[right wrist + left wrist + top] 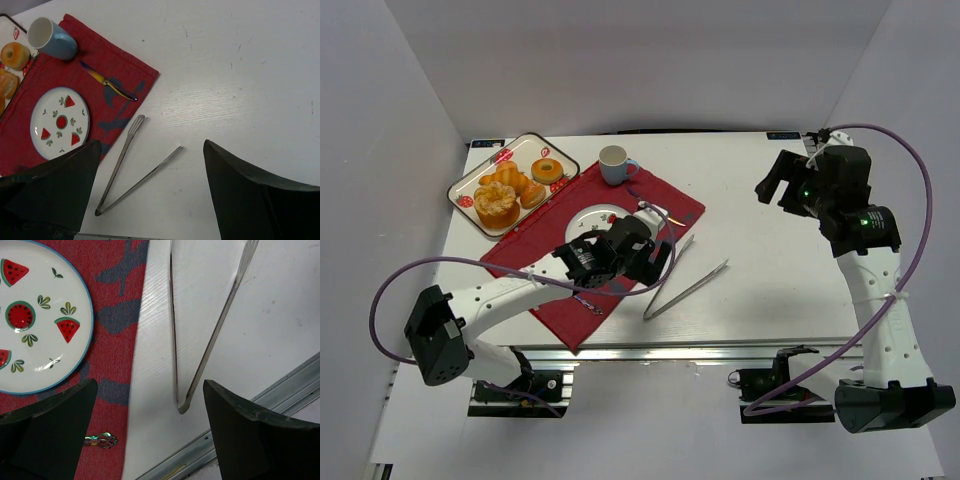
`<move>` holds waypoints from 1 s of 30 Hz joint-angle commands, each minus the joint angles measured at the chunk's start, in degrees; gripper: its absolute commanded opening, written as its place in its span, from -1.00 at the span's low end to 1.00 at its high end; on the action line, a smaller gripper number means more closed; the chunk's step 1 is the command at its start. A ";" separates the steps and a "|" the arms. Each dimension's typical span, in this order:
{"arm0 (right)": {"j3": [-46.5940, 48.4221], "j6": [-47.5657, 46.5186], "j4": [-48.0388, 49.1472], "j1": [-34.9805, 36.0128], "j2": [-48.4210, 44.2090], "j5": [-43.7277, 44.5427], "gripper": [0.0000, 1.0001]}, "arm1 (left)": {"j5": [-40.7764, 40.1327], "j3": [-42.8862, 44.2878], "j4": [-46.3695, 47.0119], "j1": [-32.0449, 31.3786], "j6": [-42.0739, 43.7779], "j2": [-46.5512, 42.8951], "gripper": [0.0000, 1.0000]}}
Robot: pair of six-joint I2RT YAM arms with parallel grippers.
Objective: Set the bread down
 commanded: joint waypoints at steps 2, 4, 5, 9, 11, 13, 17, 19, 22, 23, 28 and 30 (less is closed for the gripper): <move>2.99 -0.21 -0.61 -0.10 -1.46 0.63 0.79 | -3.35 0.93 -1.88 -3.77 1.13 2.39 0.96; 5.27 -0.83 -0.70 -0.10 -1.63 1.07 0.79 | -4.76 3.56 -2.23 -5.70 2.36 7.38 0.96; 6.42 -0.91 -1.22 -0.28 -1.63 3.07 0.79 | -6.50 4.53 -2.58 -6.40 2.80 9.16 0.96; 11.52 -0.91 -2.89 -0.19 -0.14 3.80 0.79 | -6.88 6.74 -0.92 -7.82 3.60 16.02 0.96; 12.93 -1.00 -3.07 -0.19 -0.05 3.18 0.79 | -6.43 7.18 1.28 -7.82 3.60 17.87 0.96; 13.20 -1.18 -3.33 -0.19 -0.14 3.18 0.79 | -5.47 8.49 1.81 -7.73 3.68 19.19 0.96; 12.06 -1.09 -3.60 -0.19 -0.66 3.09 0.79 | -4.50 9.81 1.63 -7.82 2.98 22.87 0.96; 11.53 -0.74 -3.51 -0.28 -0.93 3.00 0.79 | -3.28 9.64 2.33 -7.73 2.37 23.76 0.96; 10.74 -0.48 -3.34 -0.19 -1.54 2.92 0.79 | -2.57 9.03 3.39 -7.73 1.49 24.73 0.96; 10.65 -0.48 -3.25 -0.19 -1.72 3.00 0.79 | -2.31 8.94 3.65 -7.73 1.31 24.99 0.96; 10.03 -0.65 -3.34 -0.28 -2.25 3.27 0.79 | -2.04 9.73 3.83 -7.55 0.26 26.92 0.97; 9.68 -0.74 -3.25 -0.19 -2.42 3.18 0.79 | -0.72 9.82 4.44 -7.38 -0.01 27.63 0.96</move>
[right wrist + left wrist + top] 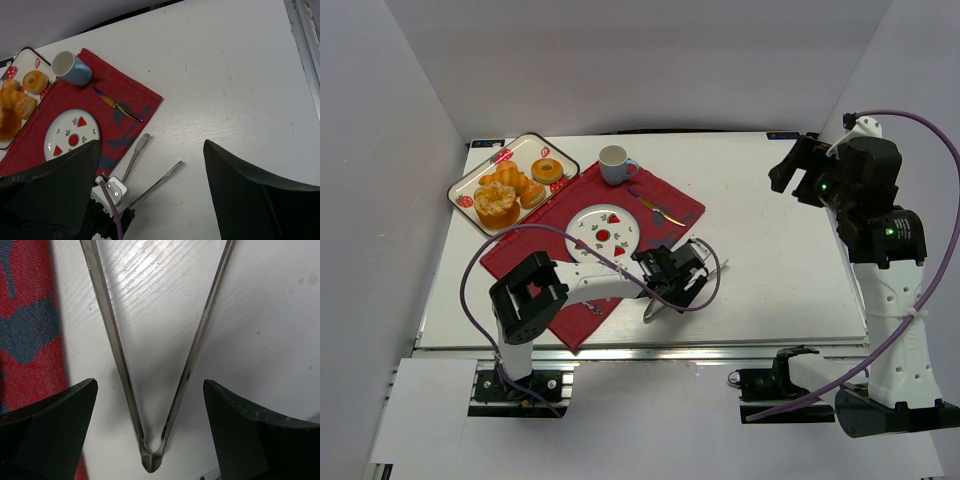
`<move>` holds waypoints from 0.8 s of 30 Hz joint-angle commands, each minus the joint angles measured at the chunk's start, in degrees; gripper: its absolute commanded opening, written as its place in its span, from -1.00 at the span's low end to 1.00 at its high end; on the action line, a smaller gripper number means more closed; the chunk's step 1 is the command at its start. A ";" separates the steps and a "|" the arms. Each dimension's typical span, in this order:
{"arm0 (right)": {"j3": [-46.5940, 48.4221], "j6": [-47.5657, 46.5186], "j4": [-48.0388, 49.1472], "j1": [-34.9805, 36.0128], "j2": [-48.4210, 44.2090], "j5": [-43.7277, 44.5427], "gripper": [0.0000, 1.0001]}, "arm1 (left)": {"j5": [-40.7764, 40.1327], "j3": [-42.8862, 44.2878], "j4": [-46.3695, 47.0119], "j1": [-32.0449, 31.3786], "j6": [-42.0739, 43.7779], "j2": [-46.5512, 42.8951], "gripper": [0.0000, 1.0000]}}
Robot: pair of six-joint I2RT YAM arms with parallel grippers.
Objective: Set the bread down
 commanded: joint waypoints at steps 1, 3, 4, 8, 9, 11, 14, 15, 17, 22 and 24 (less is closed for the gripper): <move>-0.41 -0.08 0.84 -0.15 -1.24 0.69 0.79 | 2.19 1.99 1.78 0.40 -1.54 1.07 0.96; -0.50 -0.08 0.93 -0.15 -1.24 0.43 0.79 | 2.54 1.99 1.87 0.67 -1.71 1.78 0.96; -0.68 -0.17 0.93 -0.23 -1.24 0.34 0.79 | 2.63 1.99 1.87 0.84 -1.80 2.30 0.96; -0.94 -0.35 1.28 -0.23 -1.24 0.07 0.79 | 4.99 1.90 2.66 2.42 -2.15 3.71 0.93; -1.03 -0.26 1.54 -0.15 -1.07 -0.01 0.79 | 5.87 2.08 2.40 3.03 -2.24 3.98 0.92; -1.29 -0.17 1.81 -0.15 -1.07 -0.36 0.79 | 6.32 2.78 2.22 3.56 -2.42 4.68 0.91; -1.82 0.09 2.33 -0.23 -1.07 -0.72 0.79 | 6.58 4.09 2.57 4.09 -2.42 5.29 0.89; -2.08 0.18 2.51 -0.23 -1.07 -0.72 0.79 | 6.67 4.45 2.57 4.18 -2.24 5.82 0.89; -2.26 0.18 2.77 -0.15 -0.98 -0.81 0.79 | 7.11 5.33 2.22 4.36 -2.07 6.61 0.87; -2.26 0.18 2.95 -0.23 -0.80 -0.72 0.79 | 8.08 6.39 1.34 4.80 -1.45 8.02 0.70; -2.26 0.09 2.86 -0.23 -0.80 -0.54 0.79 | 8.34 6.65 0.64 4.97 -1.45 7.85 0.58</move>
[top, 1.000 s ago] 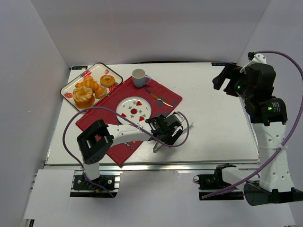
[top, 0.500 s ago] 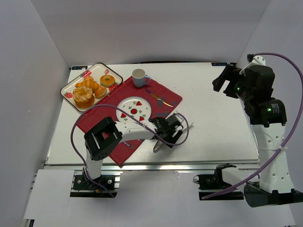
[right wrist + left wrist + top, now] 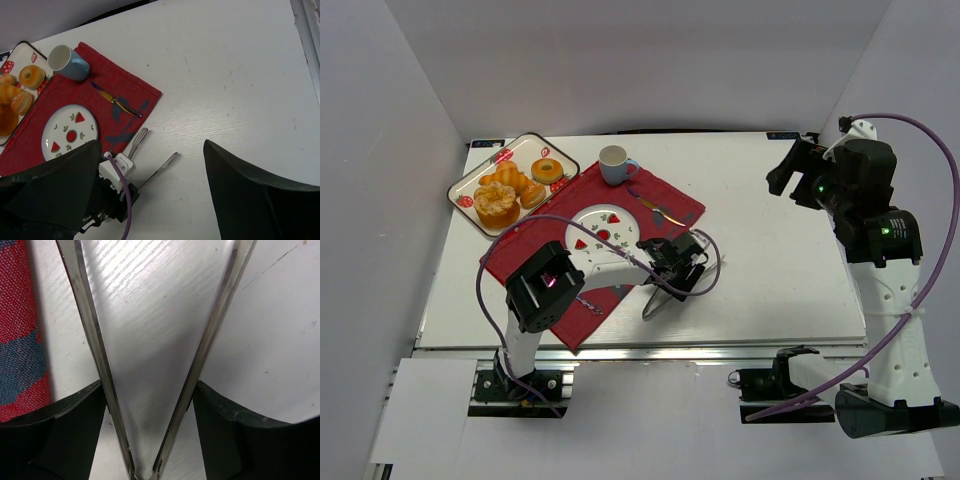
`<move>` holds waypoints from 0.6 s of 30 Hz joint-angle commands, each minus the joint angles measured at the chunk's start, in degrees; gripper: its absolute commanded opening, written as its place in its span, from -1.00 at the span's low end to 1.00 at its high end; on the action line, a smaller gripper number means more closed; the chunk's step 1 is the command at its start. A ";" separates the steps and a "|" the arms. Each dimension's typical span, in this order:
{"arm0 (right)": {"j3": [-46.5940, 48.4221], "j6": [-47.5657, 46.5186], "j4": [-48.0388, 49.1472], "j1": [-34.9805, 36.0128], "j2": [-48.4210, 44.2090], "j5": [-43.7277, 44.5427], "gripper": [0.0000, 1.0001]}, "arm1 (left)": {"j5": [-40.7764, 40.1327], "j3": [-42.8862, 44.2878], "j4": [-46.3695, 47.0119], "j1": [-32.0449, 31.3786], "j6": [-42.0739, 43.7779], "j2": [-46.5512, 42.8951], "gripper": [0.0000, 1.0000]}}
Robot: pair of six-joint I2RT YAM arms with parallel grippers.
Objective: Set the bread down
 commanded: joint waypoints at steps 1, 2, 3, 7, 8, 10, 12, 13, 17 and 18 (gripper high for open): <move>-0.06 0.07 2.36 -0.21 -0.54 0.33 0.79 | 1.70 1.78 -0.58 0.52 0.23 0.37 0.54; -0.05 0.07 2.53 -0.21 -0.54 0.42 0.79 | 1.70 2.13 -1.37 0.60 0.32 0.19 0.47; 0.03 0.07 2.62 -0.13 -0.54 0.60 0.79 | 1.70 2.74 -1.99 0.69 0.41 -0.07 0.34; 1.87 0.60 2.97 -0.21 0.24 0.95 0.79 | 1.70 8.60 -7.43 0.78 0.76 -1.56 0.25; 2.14 0.68 3.15 -0.13 0.42 0.86 0.79 | 1.52 10.55 -10.84 0.78 0.76 -2.00 0.25; 2.58 1.12 3.67 -0.21 1.04 0.51 0.79 | 1.00 17.46 -14.28 0.87 0.41 -2.79 0.24; 2.93 1.56 4.37 -0.13 1.39 0.25 0.79 | -0.40 22.58 -19.90 0.95 -0.12 -3.15 0.24; 2.93 1.83 4.55 -0.13 1.74 -0.28 0.79 | -0.59 26.96 -21.75 1.22 -0.38 -3.15 0.25; 3.63 3.14 6.13 -0.13 2.36 -1.25 0.79 | -1.02 33.50 -29.66 5.07 -4.32 -2.97 0.25; 3.98 3.32 6.49 -0.13 2.53 -1.51 0.79 | -1.46 34.03 -29.94 5.87 -5.21 -3.58 0.25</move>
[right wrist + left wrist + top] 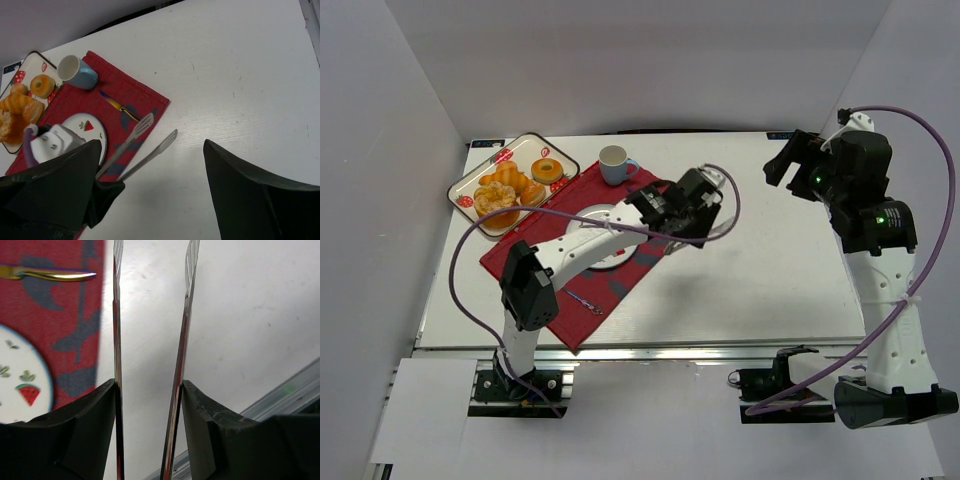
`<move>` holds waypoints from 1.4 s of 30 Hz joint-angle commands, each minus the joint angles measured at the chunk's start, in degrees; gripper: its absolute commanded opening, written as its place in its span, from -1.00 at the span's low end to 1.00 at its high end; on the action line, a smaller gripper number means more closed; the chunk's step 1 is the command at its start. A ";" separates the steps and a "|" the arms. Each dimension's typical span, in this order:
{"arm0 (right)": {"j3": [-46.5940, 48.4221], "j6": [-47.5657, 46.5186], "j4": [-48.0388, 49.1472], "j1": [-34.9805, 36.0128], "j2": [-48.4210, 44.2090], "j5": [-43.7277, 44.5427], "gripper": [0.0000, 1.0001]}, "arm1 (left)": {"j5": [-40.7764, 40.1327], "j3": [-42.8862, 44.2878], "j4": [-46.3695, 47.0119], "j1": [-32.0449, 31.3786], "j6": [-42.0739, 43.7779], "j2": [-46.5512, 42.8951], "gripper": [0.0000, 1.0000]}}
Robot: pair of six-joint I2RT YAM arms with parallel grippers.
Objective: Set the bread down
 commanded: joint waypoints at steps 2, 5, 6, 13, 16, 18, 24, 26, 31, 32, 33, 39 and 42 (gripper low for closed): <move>4.73 1.71 4.30 -0.15 0.94 -1.53 0.79 | -3.81 3.06 -8.67 7.07 -4.93 -4.66 0.26; 6.32 2.23 4.48 -0.23 2.08 -1.89 0.79 | -4.96 5.60 -11.39 13.92 -8.09 -6.77 0.27; 6.84 2.15 4.74 -0.15 2.52 -1.97 0.79 | -5.39 6.40 -12.18 15.61 -8.45 -7.38 0.27; 5.44 3.02 7.64 -0.23 3.93 -4.61 0.79 | -11.64 9.75 -19.13 27.91 -8.81 -8.97 0.28; 4.92 3.46 9.22 -0.15 4.90 -5.40 0.79 | -12.25 9.83 -20.45 32.31 -8.63 -9.50 0.29; 4.91 3.73 9.93 -0.23 6.04 -6.02 0.79 | -11.99 10.45 -21.07 36.16 -8.37 -9.33 0.29; 5.35 3.82 11.86 -0.23 8.85 -7.60 0.79 | -6.46 13.43 -21.07 45.93 -7.75 -5.82 0.28; 5.53 3.90 12.21 -0.15 9.99 -8.12 0.79 | -5.23 14.31 -21.16 47.17 -7.49 -4.06 0.28; 6.23 3.90 13.00 -0.23 11.92 -9.00 0.79 | -4.96 15.72 -22.56 49.90 -4.68 -1.15 0.26; 6.41 3.99 13.01 -0.23 12.19 -9.09 0.79 | -5.05 15.29 -22.48 50.86 -4.24 -1.06 0.26; 6.50 3.90 13.09 -0.23 12.54 -9.09 0.79 | -4.61 14.67 -22.04 51.39 -4.06 -1.15 0.25; 6.41 3.99 13.62 -0.23 13.86 -9.80 0.79 | 0.31 11.24 -20.19 52.80 -3.89 0.08 0.24; 6.32 4.08 13.97 -0.23 14.30 -10.15 0.79 | 0.14 11.06 -20.28 52.80 -3.62 1.57 0.24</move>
